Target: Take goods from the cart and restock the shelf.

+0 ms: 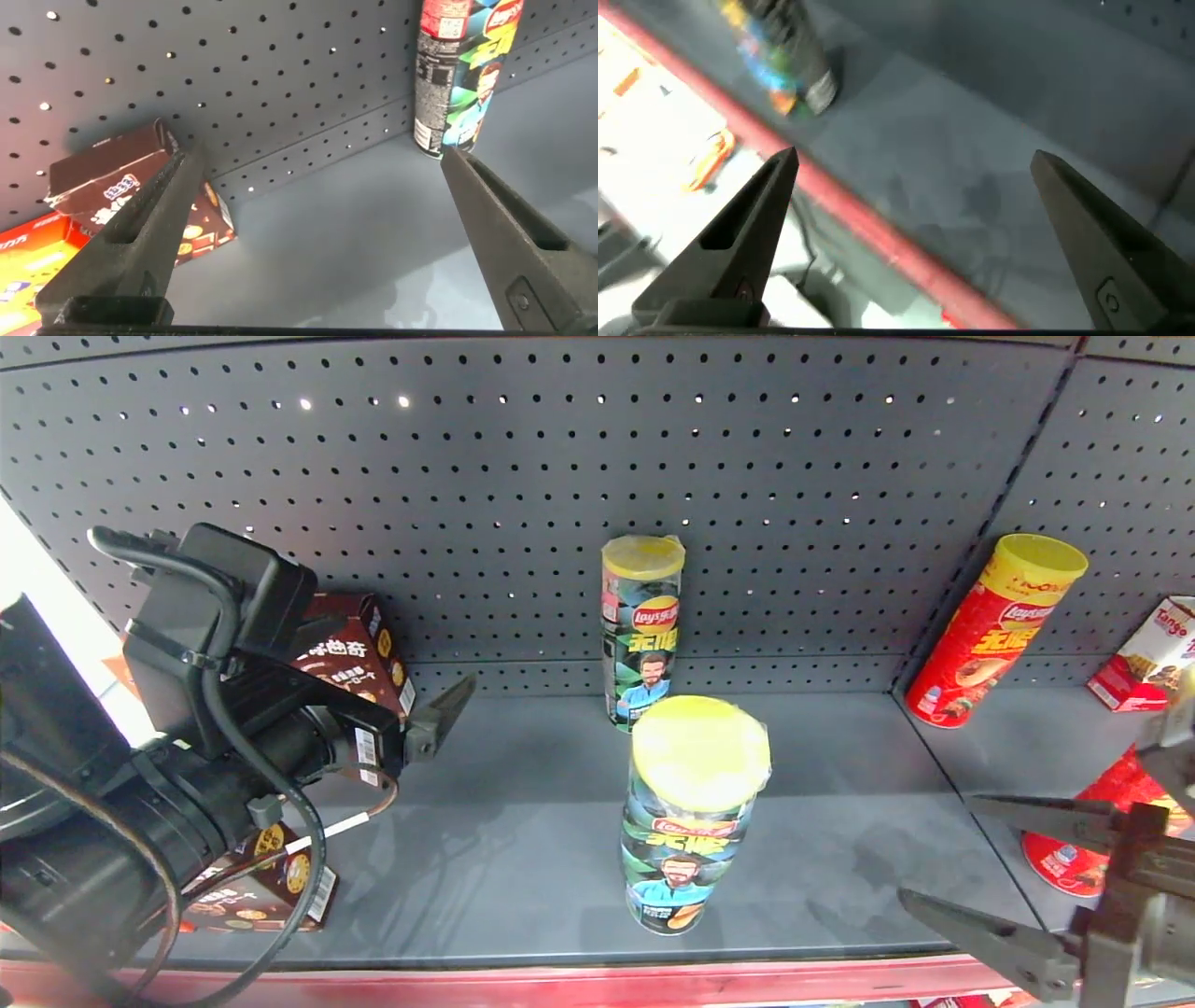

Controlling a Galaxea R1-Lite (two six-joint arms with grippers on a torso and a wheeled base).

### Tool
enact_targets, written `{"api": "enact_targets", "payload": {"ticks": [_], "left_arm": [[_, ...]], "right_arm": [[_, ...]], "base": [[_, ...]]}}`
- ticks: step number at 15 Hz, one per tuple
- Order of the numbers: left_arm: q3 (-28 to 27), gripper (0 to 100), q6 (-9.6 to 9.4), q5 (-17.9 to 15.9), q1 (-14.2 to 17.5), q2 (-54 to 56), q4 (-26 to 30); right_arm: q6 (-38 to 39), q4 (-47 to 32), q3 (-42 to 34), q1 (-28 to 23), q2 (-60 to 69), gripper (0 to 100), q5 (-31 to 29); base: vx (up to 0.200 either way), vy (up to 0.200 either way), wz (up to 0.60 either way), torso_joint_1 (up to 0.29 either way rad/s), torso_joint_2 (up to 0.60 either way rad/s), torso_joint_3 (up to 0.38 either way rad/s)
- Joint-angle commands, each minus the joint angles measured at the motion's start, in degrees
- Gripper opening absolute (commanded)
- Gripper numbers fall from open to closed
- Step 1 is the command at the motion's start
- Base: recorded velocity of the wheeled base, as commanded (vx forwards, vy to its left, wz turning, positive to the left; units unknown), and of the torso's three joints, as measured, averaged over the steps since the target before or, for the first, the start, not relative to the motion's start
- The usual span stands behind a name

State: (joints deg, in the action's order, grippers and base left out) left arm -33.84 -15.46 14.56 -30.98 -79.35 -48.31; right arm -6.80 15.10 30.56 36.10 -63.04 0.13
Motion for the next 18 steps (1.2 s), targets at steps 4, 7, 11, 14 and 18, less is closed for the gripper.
{"api": "enact_targets", "payload": {"ticks": [4,7,11,14,18], "left_arm": [[0.18,100,-0.01,0.03,0.04,-0.1,-0.29],[0.0,100,-0.27,0.03,0.04,-0.46,-0.91],[0.0,100,-0.45,0.03,0.04,-0.81,-0.82],[0.0,100,-0.45,0.03,-0.05,-1.34,-0.91],[-0.08,100,-0.45,0.03,0.04,-1.6,-0.91]], "right_arm": [[-0.05,3.97,3.98,3.81,-14.39,100,-8.22],[-0.05,3.97,7.23,4.42,-17.38,100,-13.23],[0.03,4.67,7.85,8.2,-18.7,100,-23.78],[0.56,6.43,8.2,10.66,-20.9,100,-24.39],[0.56,7.13,10.48,11.72,-22.83,100,-24.48]], "base": [[0.0,0.0,0.0,0.0,0.0,0.0],[0.0,0.0,0.0,0.0,0.0,0.0],[0.0,0.0,0.0,0.0,0.0,0.0],[0.0,0.0,0.0,0.0,0.0,0.0],[0.0,0.0,0.0,0.0,0.0,0.0]]}}
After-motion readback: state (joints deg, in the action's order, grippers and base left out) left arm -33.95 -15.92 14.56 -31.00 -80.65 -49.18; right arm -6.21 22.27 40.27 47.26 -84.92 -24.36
